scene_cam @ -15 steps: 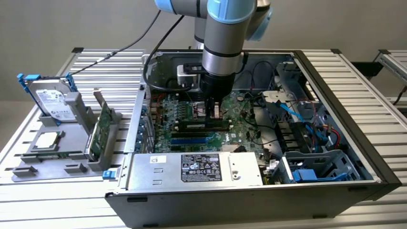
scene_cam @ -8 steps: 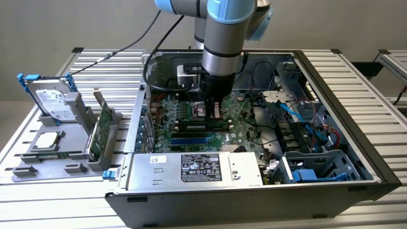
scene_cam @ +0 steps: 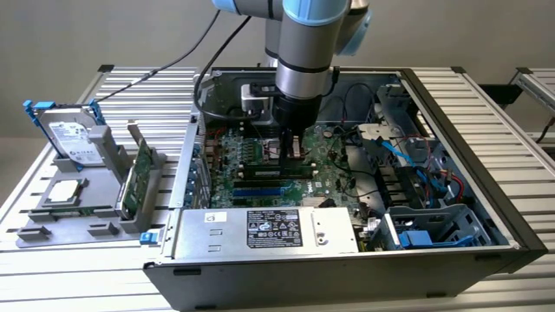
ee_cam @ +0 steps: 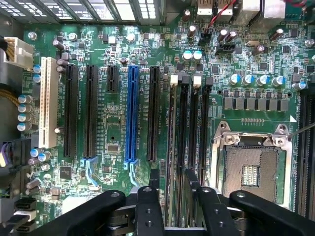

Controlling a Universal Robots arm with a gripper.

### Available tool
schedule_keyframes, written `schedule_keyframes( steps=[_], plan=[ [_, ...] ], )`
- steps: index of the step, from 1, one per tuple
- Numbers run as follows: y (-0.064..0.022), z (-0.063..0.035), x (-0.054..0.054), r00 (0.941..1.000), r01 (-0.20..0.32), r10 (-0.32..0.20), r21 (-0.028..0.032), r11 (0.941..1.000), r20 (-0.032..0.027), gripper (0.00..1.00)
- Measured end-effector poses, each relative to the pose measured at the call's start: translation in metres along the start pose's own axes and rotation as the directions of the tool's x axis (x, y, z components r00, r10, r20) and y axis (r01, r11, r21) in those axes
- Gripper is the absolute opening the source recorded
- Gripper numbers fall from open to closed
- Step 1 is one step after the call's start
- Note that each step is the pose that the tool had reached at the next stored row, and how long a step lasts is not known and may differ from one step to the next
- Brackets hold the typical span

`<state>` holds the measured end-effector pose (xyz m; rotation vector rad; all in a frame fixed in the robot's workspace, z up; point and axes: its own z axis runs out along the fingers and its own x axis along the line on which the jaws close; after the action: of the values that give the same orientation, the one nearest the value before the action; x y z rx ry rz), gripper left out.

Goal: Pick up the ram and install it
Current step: 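Insert the ram into the slot, then press down the ram until it locks into place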

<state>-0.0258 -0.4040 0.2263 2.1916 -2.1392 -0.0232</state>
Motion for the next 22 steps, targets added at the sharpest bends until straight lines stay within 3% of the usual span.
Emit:
schedule_keyframes(
  steps=[8,10,11,13,22],
  plan=[
    [0.007,-0.0145,0.001,1.0,0.0,0.0,0.0001,1.0,0.0086,0.32],
    [0.0087,-0.0167,0.002,0.9999,0.001,-0.001,0.0002,1.0,0.0105,0.2],
    [0.0094,-0.0172,0.002,0.9999,0.001,-0.001,0.0002,1.0,0.0113,0.2],
    [0.0098,-0.0175,0.002,0.9999,0.001,-0.001,0.0003,1.0,0.0122,0.11],
    [0.0098,-0.0176,0.002,0.9999,0.001,-0.001,0.0002,1.0,0.012,0.11]
  ],
)
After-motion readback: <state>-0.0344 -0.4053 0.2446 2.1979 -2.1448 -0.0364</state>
